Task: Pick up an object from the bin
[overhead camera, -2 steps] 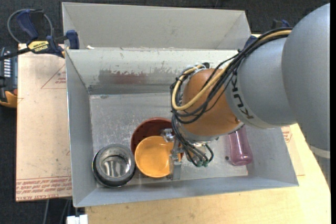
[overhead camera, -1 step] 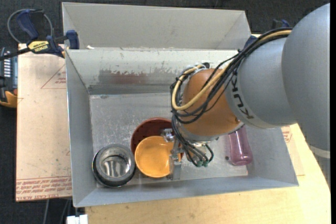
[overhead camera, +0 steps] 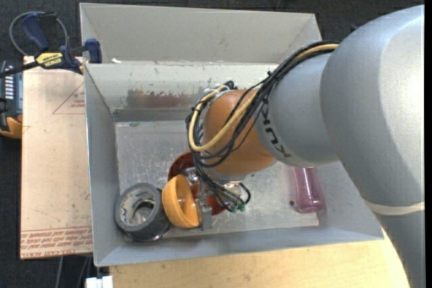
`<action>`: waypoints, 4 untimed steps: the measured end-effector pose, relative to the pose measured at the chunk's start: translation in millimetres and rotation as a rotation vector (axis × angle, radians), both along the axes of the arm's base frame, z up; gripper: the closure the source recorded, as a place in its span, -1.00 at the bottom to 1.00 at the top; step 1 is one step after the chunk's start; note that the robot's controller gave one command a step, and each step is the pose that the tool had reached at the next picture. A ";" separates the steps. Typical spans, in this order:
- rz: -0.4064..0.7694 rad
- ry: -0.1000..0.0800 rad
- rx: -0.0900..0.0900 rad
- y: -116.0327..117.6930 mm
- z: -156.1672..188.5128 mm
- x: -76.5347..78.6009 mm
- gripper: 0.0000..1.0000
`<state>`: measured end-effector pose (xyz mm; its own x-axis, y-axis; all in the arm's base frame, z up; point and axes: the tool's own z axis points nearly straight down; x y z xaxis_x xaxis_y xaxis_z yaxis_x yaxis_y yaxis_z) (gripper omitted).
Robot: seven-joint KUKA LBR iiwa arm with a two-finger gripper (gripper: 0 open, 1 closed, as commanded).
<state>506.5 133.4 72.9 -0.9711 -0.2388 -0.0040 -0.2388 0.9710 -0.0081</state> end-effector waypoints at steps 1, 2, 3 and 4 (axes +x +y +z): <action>-0.011 0.001 0.000 -3.4 2.3 3.2 1.00; 0.013 0.006 -0.007 3.2 119.2 12.6 1.00; 0.013 0.001 -0.006 3.7 145.3 13.1 1.00; 0.161 0.001 -0.006 -11.5 167.7 0.2 1.00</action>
Offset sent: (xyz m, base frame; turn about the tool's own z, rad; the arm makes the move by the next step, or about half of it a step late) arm 0.0158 0.0018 0.1476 -0.0194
